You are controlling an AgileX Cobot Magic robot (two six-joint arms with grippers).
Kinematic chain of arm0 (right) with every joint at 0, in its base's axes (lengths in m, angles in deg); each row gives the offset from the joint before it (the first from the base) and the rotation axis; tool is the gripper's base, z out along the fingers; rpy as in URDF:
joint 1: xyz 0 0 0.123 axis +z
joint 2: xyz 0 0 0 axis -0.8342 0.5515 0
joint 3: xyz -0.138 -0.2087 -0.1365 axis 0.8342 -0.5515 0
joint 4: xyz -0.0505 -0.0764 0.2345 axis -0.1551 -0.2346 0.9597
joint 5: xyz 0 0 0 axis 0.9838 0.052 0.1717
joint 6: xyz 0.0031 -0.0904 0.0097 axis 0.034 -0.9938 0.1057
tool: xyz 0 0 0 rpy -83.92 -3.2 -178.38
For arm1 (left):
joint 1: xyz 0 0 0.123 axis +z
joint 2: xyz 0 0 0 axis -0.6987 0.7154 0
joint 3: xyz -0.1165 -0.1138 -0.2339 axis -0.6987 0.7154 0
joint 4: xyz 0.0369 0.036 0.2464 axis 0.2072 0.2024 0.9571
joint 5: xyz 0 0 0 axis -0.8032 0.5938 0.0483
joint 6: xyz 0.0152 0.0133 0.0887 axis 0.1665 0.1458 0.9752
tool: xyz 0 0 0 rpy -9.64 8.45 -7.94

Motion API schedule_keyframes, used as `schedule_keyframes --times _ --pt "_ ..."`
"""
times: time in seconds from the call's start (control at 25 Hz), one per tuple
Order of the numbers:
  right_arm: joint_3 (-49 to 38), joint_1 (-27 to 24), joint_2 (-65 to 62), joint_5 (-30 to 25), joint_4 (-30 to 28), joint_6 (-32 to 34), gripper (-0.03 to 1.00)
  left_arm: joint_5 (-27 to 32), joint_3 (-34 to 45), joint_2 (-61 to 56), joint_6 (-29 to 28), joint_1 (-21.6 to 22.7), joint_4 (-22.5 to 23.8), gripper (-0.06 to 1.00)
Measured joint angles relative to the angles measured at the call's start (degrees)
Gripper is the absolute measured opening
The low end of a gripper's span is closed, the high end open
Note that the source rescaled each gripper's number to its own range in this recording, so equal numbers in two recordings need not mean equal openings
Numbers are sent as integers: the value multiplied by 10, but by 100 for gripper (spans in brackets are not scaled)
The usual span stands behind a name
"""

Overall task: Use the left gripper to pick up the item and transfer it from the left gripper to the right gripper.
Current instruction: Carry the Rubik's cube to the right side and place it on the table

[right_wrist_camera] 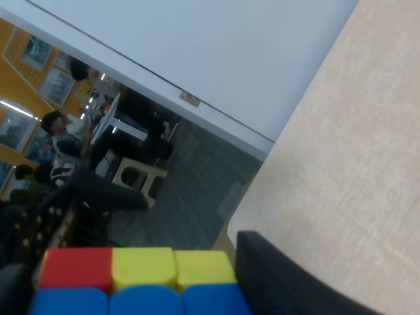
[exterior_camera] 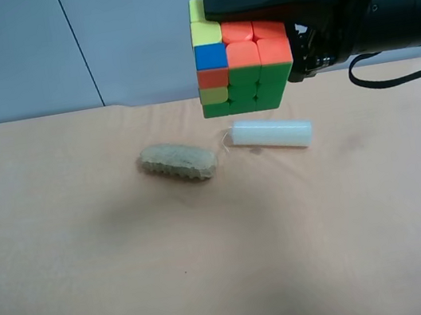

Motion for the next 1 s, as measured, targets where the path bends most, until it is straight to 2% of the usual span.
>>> schedule_keyframes --times 0.28,0.72,0.88,1.0 --pt "0 0 0 0 0 0 0 49 48 -103 -93 0 55 100" --pt "0 0 0 0 0 0 0 64 101 -238 -166 0 135 100" --pt "0 0 0 0 0 0 0 62 102 -263 -173 0 162 100" --pt "0 0 0 0 0 1 0 62 102 -263 -174 0 166 100"
